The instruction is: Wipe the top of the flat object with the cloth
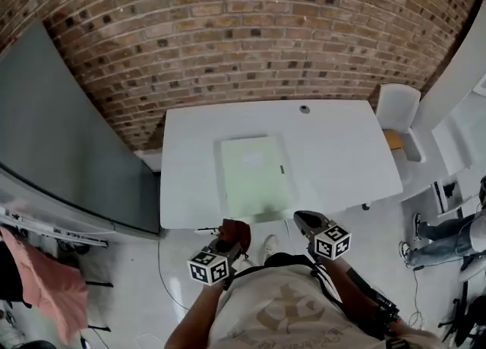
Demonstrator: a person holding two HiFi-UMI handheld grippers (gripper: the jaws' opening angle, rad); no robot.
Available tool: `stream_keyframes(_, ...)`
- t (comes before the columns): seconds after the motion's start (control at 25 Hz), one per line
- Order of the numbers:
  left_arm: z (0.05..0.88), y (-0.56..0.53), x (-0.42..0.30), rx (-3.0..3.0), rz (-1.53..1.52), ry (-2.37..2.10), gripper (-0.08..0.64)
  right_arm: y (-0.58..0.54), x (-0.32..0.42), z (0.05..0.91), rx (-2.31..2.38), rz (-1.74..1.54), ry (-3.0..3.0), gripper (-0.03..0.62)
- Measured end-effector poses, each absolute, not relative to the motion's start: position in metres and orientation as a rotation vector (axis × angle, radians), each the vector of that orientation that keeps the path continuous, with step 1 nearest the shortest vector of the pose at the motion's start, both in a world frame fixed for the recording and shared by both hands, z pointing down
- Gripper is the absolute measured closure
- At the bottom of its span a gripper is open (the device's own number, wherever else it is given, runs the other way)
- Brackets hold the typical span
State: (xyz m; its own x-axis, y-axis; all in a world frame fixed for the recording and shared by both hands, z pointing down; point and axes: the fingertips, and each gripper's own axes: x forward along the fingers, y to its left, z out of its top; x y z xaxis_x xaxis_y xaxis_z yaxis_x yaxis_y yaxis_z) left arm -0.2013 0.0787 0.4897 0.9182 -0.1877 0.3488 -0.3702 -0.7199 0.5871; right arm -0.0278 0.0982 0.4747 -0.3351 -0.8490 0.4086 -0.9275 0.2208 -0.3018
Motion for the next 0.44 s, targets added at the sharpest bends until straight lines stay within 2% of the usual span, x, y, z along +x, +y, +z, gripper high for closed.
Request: stream_keyframes(0.44, 0.485, 0.084, -0.183, 2.394, 0.382, -0.370, 0.472, 0.105, -0.022, 0.468, 1.727, 0.771, -2.356, 0.584)
